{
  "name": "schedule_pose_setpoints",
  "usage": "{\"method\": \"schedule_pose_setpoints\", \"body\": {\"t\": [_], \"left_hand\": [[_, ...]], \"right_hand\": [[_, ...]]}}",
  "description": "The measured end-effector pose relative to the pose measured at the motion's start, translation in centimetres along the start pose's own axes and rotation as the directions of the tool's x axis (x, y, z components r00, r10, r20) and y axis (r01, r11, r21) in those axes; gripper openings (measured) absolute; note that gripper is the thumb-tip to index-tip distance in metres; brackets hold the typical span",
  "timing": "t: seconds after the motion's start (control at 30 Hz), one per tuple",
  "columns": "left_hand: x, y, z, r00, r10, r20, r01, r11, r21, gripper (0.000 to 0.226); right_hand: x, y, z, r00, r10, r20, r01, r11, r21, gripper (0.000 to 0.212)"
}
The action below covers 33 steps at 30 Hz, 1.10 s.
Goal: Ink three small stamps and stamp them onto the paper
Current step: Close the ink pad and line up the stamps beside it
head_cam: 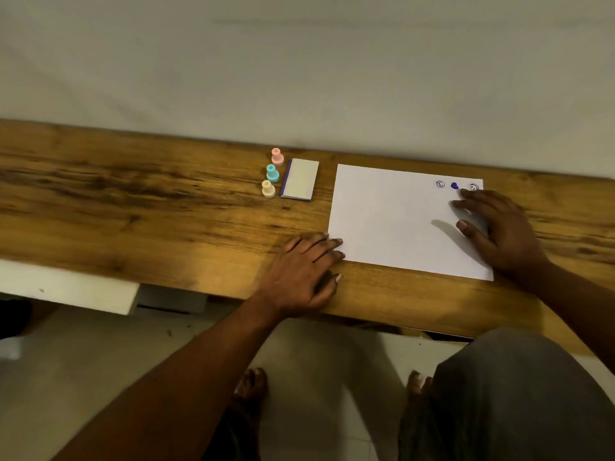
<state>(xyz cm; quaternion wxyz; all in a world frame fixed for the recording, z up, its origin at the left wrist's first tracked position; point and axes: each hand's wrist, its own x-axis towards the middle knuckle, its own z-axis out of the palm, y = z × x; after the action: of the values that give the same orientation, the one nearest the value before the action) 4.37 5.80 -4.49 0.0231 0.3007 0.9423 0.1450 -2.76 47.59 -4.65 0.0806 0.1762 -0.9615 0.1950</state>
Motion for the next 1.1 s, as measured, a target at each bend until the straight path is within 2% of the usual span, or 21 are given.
{"method": "schedule_pose_setpoints", "body": {"t": [0.17, 0.3, 0.47, 0.73, 1.1], "left_hand": [[-0.4, -0.2, 0.2, 0.996, -0.01, -0.093, 0.012, 1.0, 0.023, 0.047], [-0.3, -0.2, 0.5, 0.994, -0.005, -0.109, 0.007, 1.0, 0.021, 0.045], [-0.2, -0.3, 0.5, 0.994, -0.036, -0.104, 0.038, 0.999, 0.01, 0.046], [-0.2, -0.3, 0.5, 0.993, -0.057, -0.099, 0.056, 0.998, -0.008, 0.048], [0.0, -0.1, 0.0, 0.995, -0.066, -0.077, 0.065, 0.998, -0.022, 0.051]], "right_hand": [[0.4, 0.3, 0.0, 1.0, -0.001, 0.017, 0.0, 0.998, 0.067, 0.048], [0.2, 0.1, -0.3, 1.0, -0.001, 0.019, 0.0, 0.998, 0.07, 0.05], [0.1, -0.8, -0.7, 0.995, 0.102, -0.009, -0.101, 0.992, 0.074, 0.051], [0.3, -1.1, -0.9, 0.997, 0.075, -0.028, -0.072, 0.993, 0.095, 0.05], [0.2, -1.1, -1.2, 0.992, 0.124, -0.016, -0.122, 0.987, 0.103, 0.059]]}}
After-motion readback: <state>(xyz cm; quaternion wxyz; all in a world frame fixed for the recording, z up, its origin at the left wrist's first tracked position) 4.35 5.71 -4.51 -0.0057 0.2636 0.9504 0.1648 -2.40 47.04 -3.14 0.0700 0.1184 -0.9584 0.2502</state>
